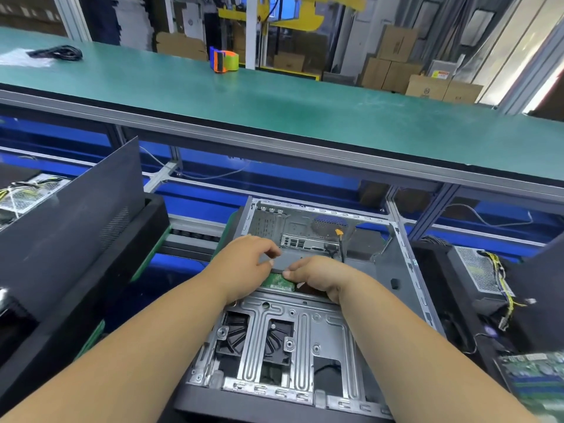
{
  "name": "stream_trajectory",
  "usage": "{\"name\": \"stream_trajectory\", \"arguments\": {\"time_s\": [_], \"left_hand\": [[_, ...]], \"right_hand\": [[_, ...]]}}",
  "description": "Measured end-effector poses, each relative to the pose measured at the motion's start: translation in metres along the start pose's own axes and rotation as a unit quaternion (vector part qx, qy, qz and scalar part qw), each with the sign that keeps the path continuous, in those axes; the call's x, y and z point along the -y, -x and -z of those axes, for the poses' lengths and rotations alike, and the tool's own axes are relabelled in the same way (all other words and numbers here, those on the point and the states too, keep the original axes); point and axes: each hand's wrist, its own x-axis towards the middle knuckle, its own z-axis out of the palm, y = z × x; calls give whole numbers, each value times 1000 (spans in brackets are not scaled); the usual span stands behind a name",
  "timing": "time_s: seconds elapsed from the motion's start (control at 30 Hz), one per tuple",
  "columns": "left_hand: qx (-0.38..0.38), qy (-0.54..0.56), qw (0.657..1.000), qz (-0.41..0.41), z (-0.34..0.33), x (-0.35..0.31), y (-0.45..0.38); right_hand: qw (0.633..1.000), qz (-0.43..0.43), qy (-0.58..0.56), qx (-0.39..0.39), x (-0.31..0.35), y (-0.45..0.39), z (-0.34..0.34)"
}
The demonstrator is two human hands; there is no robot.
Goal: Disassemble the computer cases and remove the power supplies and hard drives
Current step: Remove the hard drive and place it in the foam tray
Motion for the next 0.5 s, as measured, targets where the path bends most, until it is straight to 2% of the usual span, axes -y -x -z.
{"name": "stream_trajectory", "arguments": {"time_s": [0.07,0.2,0.33,0.5], "left_hand": [[-8,-4,1000,5,0,1,0],[-26,20,999,36,0,0,2],[-32,9,999,24,2,-1,4],[-35,46,998,11,4,2,6]], "right_hand": [[1000,1,-22,-16,0,-3,0],[982,-46,-177,-44,4,-7,2],[973,-49,-212,-70,4,-7,6],[961,-87,-242,-102,16,-5,11]]}}
